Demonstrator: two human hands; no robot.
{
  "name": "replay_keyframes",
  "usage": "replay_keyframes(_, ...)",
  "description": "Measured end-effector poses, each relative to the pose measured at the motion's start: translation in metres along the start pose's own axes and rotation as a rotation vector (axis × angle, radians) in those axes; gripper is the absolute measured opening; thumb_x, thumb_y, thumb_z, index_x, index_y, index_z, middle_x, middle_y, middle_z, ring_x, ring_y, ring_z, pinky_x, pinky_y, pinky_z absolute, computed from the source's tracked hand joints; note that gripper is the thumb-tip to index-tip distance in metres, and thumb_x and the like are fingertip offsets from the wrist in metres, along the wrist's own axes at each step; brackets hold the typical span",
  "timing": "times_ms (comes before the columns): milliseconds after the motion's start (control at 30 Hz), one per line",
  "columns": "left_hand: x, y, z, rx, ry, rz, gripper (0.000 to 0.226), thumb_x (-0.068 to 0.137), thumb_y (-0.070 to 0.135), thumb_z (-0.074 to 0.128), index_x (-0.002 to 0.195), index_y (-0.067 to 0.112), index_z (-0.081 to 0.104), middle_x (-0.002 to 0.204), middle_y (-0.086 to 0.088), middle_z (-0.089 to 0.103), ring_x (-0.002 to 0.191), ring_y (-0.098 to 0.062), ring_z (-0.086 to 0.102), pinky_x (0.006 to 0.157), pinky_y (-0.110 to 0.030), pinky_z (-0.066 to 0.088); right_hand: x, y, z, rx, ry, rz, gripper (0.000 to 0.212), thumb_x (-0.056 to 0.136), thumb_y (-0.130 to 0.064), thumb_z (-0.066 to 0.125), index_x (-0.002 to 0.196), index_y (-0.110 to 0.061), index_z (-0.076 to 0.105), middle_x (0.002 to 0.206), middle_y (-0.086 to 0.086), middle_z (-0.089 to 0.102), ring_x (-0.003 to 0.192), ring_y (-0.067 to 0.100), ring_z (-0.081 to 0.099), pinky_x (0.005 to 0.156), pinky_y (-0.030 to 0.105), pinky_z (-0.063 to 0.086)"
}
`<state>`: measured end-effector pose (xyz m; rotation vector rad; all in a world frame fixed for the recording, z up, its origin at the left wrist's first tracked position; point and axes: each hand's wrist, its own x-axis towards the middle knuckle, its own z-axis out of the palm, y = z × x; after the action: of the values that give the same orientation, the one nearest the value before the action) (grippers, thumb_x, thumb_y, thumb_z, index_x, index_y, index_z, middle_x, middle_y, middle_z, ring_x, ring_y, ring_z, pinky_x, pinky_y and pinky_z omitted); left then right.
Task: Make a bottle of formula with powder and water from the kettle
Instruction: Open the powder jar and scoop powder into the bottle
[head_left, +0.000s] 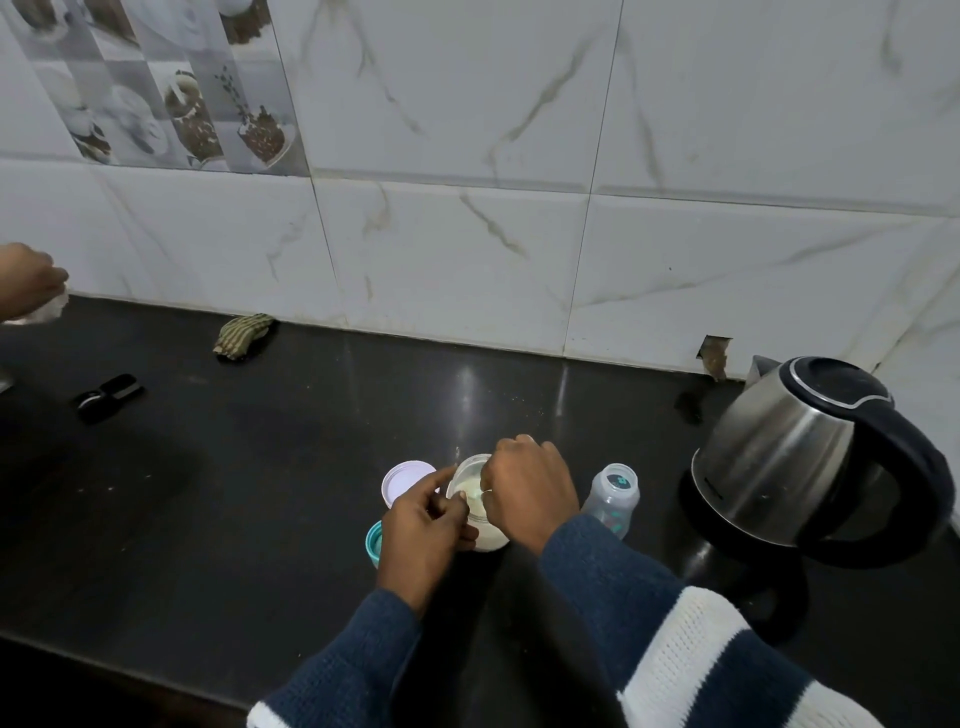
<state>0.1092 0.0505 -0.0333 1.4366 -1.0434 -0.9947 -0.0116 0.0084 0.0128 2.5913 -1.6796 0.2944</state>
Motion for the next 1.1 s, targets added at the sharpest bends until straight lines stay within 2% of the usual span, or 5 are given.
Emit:
replay_keyframes(267, 0.005, 0.000, -0.002, -0.058, 0.048, -0.053, 0.027, 0.090, 0.001, 0.055, 0.106, 0.020, 0.066, 0.057, -0.006, 0.065, 0.058, -0.027, 0.068, 0.056, -0.032, 0.057, -0.001, 0.011, -0.003, 0.396, -0.016, 0.250, 0.011, 0.079, -0.024, 0.068, 0.077, -0.023, 0.079, 0.084, -0.004, 0.074, 0.090, 0.020, 0.064, 0.082, 0.031, 0.050)
replay_keyframes(400, 0.009, 0.001, 0.000, -0.125, 0.059, -0.095, 0.023, 0.090, 0.001, 0.055, 0.102, 0.018, 0.066, 0.064, -0.016, 0.065, 0.055, -0.025, 0.066, 0.053, -0.031, 0.055, -0.007, 0.030, -0.014, 0.932, -0.050, 0.504, 0.003, 0.071, -0.011, 0.080, 0.074, -0.013, 0.080, 0.065, -0.007, 0.072, 0.065, 0.005, 0.065, 0.059, 0.015, 0.048)
replay_keyframes(533, 0.012, 0.001, 0.005, -0.143, 0.054, -0.105, 0.025, 0.090, -0.001, 0.053, 0.106, 0.011, 0.067, 0.068, -0.020, 0.062, 0.054, -0.021, 0.064, 0.053, -0.031, 0.056, -0.019, 0.040, -0.020, 1.347, -0.067, 0.693, 0.004, 0.073, 0.000, 0.077, 0.076, -0.001, 0.078, 0.058, -0.002, 0.071, 0.060, 0.007, 0.063, 0.060, 0.016, 0.045)
replay_keyframes(700, 0.014, 0.002, 0.009, -0.141, 0.085, -0.099, 0.027, 0.090, -0.001, 0.052, 0.110, 0.008, 0.066, 0.070, -0.018, 0.059, 0.055, -0.018, 0.064, 0.053, -0.030, 0.056, -0.029, 0.046, -0.021, 1.427, -0.060, 0.839, 0.008, 0.078, -0.002, 0.075, 0.074, -0.008, 0.078, 0.045, -0.008, 0.058, 0.035, 0.001, 0.040, 0.031, 0.014, 0.030)
replay_keyframes(1100, 0.019, 0.001, 0.017, -0.122, 0.209, -0.073, 0.017, 0.093, 0.018, 0.056, 0.103, 0.028, 0.064, 0.079, -0.014, 0.063, 0.063, -0.021, 0.064, 0.065, -0.042, 0.059, -0.042, 0.069, -0.022, 1.610, 0.011, 0.888, 0.012, 0.076, -0.012, 0.079, 0.086, -0.006, 0.077, 0.046, -0.011, 0.049, 0.051, 0.006, 0.030, 0.044, 0.020, 0.025)
